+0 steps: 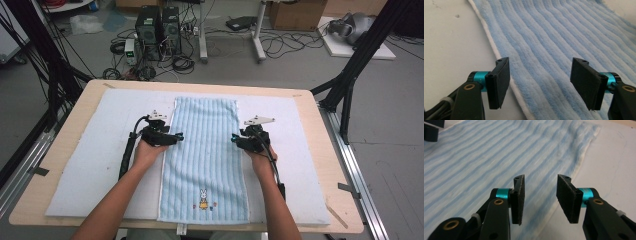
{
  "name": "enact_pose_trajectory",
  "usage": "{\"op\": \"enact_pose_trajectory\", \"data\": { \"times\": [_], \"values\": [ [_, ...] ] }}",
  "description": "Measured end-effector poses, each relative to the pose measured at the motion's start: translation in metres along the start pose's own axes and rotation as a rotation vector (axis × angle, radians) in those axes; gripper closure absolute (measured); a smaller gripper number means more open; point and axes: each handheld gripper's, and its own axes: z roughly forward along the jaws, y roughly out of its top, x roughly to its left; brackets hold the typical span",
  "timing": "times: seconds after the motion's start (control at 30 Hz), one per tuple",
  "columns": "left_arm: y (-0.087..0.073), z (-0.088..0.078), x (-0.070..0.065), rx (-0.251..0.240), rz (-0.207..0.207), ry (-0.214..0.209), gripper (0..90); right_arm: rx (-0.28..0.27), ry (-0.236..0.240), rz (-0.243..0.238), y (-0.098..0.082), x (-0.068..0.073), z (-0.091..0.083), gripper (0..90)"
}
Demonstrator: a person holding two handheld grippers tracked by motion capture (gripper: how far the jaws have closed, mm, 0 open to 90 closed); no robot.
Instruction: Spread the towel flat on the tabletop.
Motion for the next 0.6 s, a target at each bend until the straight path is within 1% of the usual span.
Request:
{"op": "enact_pose_trajectory", "data": {
  "times": [0.03,0.07,0.1,0.13,0.17,0.23,0.27,0.37,0.4,0.47,0.53,0.6],
  "values": [
    [-0.001,-0.001,-0.002,0.006,0.010,0.006,34.3,0.011,0.006,0.001,-0.002,0.001,-0.003,54.3],
    [-0.002,-0.002,-0.003,0.021,0.021,0.013,39.5,-0.009,0.002,-0.005,-0.004,0.003,-0.008,54.4],
    [-0.003,-0.003,-0.003,0.033,0.035,0.010,43.3,-0.020,0.002,-0.008,-0.006,0.005,-0.012,54.4],
    [-0.005,-0.003,-0.004,0.038,0.038,0.009,47.9,-0.022,0.001,-0.011,-0.008,0.005,-0.015,54.5],
    [-0.007,-0.004,-0.003,0.045,0.046,0.011,52.9,-0.021,0.002,-0.004,-0.009,0.006,-0.016,54.8],
    [-0.011,-0.003,-0.004,0.063,0.055,0.008,58.1,0.001,0.008,0.013,-0.015,0.006,-0.017,56.2],
    [-0.011,-0.004,-0.004,0.065,0.074,0.023,61.2,0.012,0.006,0.006,-0.017,0.005,-0.015,58.8],
    [-0.010,-0.003,-0.003,0.065,0.088,0.047,79.5,0.049,0.018,0.011,-0.022,0.004,-0.008,74.1],
    [-0.010,-0.002,-0.002,0.057,0.067,0.048,84.5,0.064,0.013,0.003,-0.023,0.004,-0.005,80.0],
    [-0.008,0.001,0.001,0.057,0.050,0.046,87.6,0.068,0.006,-0.012,-0.022,0.004,-0.001,86.8],
    [-0.004,0.003,0.003,0.070,0.048,0.056,88.1,0.066,0.003,-0.007,-0.020,0.002,0.002,88.3],
    [0.000,0.008,0.006,0.063,0.040,0.077,88.2,0.059,-0.028,-0.001,-0.018,0.000,0.004,88.9]
  ]
}}
